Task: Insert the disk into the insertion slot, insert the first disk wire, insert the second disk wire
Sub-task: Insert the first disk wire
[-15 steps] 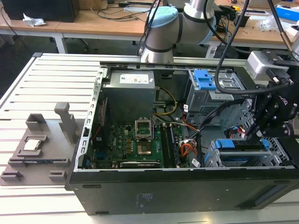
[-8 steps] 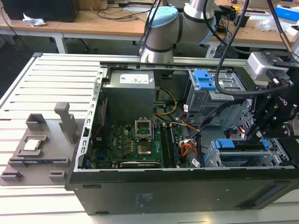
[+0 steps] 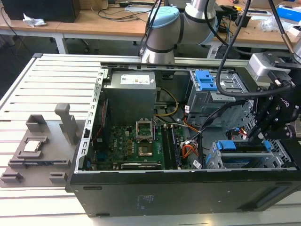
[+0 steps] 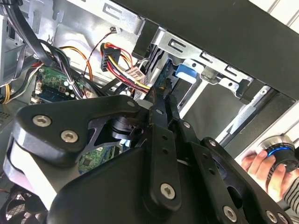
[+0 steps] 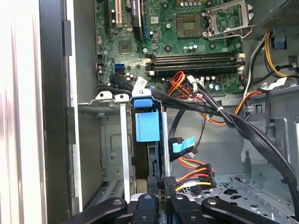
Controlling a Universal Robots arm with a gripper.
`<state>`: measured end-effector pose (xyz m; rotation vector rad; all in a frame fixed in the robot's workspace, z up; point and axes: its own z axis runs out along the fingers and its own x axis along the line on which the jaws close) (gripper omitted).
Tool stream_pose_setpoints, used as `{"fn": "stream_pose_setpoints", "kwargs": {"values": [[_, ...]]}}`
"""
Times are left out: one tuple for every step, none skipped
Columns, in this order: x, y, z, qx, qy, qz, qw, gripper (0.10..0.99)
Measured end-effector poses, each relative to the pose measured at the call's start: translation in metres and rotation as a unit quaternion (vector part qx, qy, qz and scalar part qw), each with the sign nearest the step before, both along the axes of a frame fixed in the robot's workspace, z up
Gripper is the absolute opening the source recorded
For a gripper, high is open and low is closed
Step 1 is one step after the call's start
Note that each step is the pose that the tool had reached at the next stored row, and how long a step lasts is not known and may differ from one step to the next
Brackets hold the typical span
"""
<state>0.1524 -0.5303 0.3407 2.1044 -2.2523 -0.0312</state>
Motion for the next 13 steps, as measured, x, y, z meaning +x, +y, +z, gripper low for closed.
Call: {"fn": "stream_pose_setpoints", "kwargs": {"values": [[-0.0001, -0.0001, -0.0003, 0.0, 0.0, 0.0, 1.0, 0.165], [-0.0001, -0.0001, -0.0011, 0.0005, 0.0, 0.0, 1.0, 0.165], [0.0, -0.0002, -0.0016, 0.0004, 0.0001, 0.0, 1.0, 0.165], [0.0006, -0.0002, -0.0021, 0.0002, 0.0, 0.0, 1.0, 0.165], [0.0008, -0.0003, -0.0033, 0.0005, 0.0, 0.0, 1.0, 0.165], [0.0008, -0.0006, -0.004, 0.0002, 0.0, 0.0, 1.0, 0.165], [0.0009, -0.0008, -0.0045, 0.0, 0.0, 0.0, 1.0, 0.165], [0.0009, -0.0009, -0.0051, -0.0002, 0.0, 0.0, 1.0, 0.165], [0.0009, -0.0009, -0.0054, -0.0009, 0.0, 0.0, 1.0, 0.165], [0.0008, -0.0009, -0.0057, -0.0012, 0.0, 0.0, 1.0, 0.165], [0.0008, -0.0009, -0.006, -0.0015, 0.0, 0.0, 1.0, 0.239], [0.0008, -0.001, -0.0042, -0.002, 0.0, 0.0, 1.0, 0.239], [0.0008, -0.0009, 0.0019, -0.002, 0.0, 0.0, 1.0, 0.239]]}}
